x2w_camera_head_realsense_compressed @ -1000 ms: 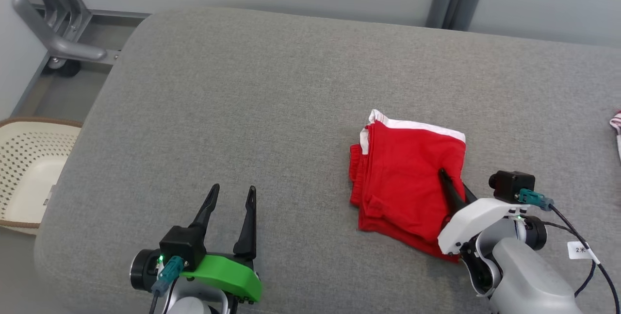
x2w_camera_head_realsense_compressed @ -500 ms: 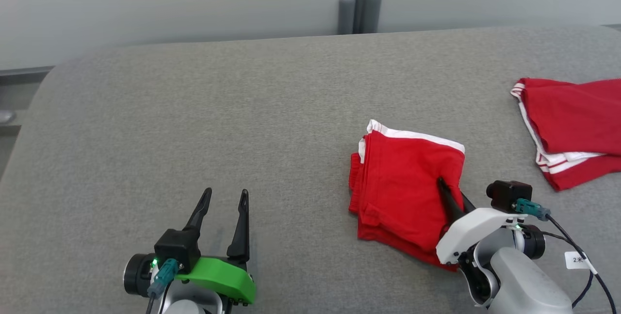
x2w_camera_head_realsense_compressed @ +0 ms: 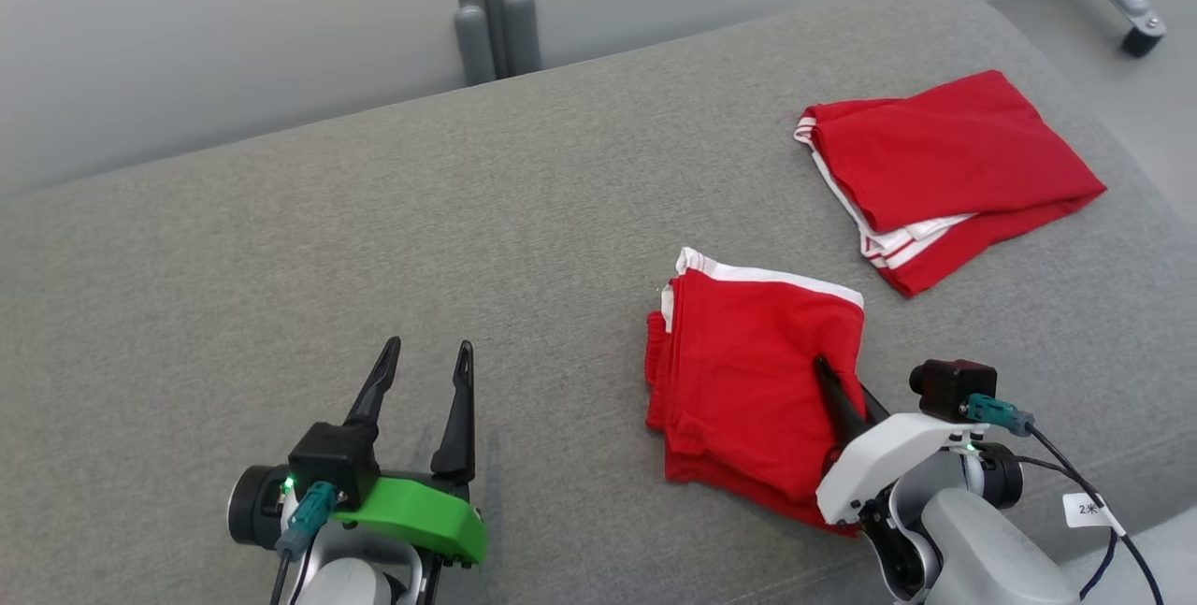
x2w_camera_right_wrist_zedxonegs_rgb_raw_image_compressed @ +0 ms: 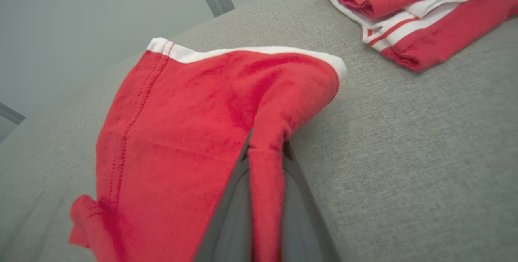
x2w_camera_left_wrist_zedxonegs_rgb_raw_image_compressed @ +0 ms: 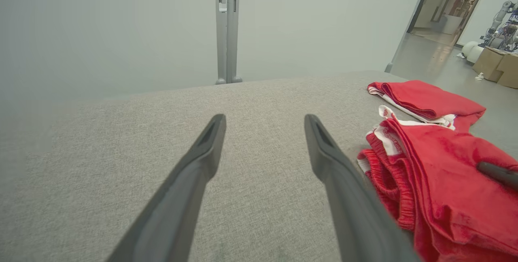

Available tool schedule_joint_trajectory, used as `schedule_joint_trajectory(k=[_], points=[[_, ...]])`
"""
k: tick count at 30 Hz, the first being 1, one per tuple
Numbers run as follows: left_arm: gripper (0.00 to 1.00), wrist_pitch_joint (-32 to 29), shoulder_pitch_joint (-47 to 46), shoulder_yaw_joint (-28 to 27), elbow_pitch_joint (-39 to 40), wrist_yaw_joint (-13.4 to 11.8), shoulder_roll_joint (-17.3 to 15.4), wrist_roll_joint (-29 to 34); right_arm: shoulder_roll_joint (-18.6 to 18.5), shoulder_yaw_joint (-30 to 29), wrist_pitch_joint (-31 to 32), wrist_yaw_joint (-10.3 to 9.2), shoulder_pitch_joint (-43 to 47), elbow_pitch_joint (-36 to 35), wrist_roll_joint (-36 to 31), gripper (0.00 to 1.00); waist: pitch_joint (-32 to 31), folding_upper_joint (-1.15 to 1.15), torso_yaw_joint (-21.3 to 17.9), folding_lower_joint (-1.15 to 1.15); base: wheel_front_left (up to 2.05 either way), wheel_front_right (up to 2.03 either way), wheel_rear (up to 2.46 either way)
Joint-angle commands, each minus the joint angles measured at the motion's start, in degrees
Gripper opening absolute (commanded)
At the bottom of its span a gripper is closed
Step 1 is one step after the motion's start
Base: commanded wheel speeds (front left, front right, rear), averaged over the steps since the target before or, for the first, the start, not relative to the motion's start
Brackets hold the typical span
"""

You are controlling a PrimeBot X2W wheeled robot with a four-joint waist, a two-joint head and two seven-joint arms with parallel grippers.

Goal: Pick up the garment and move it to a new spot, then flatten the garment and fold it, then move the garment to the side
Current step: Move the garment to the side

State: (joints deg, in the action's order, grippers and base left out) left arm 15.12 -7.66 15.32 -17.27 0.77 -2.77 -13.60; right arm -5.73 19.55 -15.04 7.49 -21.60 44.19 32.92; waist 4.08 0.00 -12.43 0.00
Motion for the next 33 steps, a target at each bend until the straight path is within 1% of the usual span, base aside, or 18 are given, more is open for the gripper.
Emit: schedule_joint_trajectory(k=[1, 4, 9, 13, 16, 18, 20, 21, 24, 29, 33], points=[[1.00, 0.0, -0.7, -0.4, 0.3, 0.0, -0.3, -0.1, 0.0, 0.2, -0.2, -0.02, 0.2, -0.4, 0.5, 0.00, 0.9, 0.00, -4.5, 0.00, 0.00, 0.00, 0.00], [1.00, 0.0, -1.1, -0.2, 0.8, 0.1, -0.3, 0.3, 0.0, 0.0, -0.2, -0.02, 0.3, -0.6, 1.1, 0.00, 1.6, 0.00, -5.5, 0.00, 0.00, 0.00, 0.00], [1.00, 0.0, -1.9, -0.1, 1.6, 0.0, -0.3, 0.7, -0.4, -0.2, -0.2, -0.02, 0.2, -0.9, 1.6, 0.00, 2.7, 0.00, -5.7, 0.00, 0.00, 0.00, 0.00], [1.00, 0.0, -2.6, 0.7, 2.1, 0.1, -0.3, 0.9, -1.0, 0.3, -0.2, -0.02, -0.7, -1.1, 1.0, 0.00, 3.5, 0.00, -5.1, 0.00, 0.00, 0.00, 0.00], [1.00, 0.0, -3.0, 1.4, 2.4, 0.2, -0.3, 1.2, -1.9, 0.5, -0.1, -0.02, -2.3, -2.0, -0.3, 0.00, 4.6, 0.00, -4.0, 0.00, 0.00, 0.00, 0.00], [1.00, 0.0, -3.3, 1.4, 2.5, -0.1, -0.3, 0.1, -2.3, 0.8, -0.2, -0.01, -3.6, -3.3, -0.6, 0.00, 5.4, 0.00, -2.9, 0.00, 0.00, 0.00, 0.00], [1.00, 0.0, -3.7, 1.1, 2.9, -0.2, -0.3, -0.4, -3.7, 1.8, -0.2, -0.02, -5.5, -4.1, -1.2, 0.00, 6.5, 0.00, -1.8, 0.00, 0.00, 0.00, 0.00], [1.00, 0.0, -4.1, 1.3, 2.9, 0.1, -0.3, -0.4, -5.6, 2.7, -0.2, -0.02, -8.4, -4.3, -2.0, 0.00, 7.6, 0.00, -0.7, 0.00, 0.00, 0.00, 0.00], [1.00, 0.0, -4.8, 1.7, 3.1, 0.3, -0.3, 0.4, -8.9, 4.1, -0.2, -0.02, -13.5, -2.9, -3.1, 0.00, 9.3, 0.00, 1.0, 0.00, 0.00, 0.00, 0.00], [1.00, 0.0, -6.3, 2.6, 3.8, 0.7, -0.3, 1.0, -14.8, 5.9, 0.9, -0.02, -22.0, 1.9, -4.6, 0.00, 12.2, 0.00, 4.0, 0.00, 0.00, 0.00, 0.00], [1.00, 0.0, -7.2, 3.5, 4.2, 0.5, -0.3, 0.8, -19.6, 6.2, 1.8, -0.02, -27.6, 6.2, -5.7, 0.00, 14.4, 0.00, 6.4, 0.00, 0.00, 0.00, 0.00]])
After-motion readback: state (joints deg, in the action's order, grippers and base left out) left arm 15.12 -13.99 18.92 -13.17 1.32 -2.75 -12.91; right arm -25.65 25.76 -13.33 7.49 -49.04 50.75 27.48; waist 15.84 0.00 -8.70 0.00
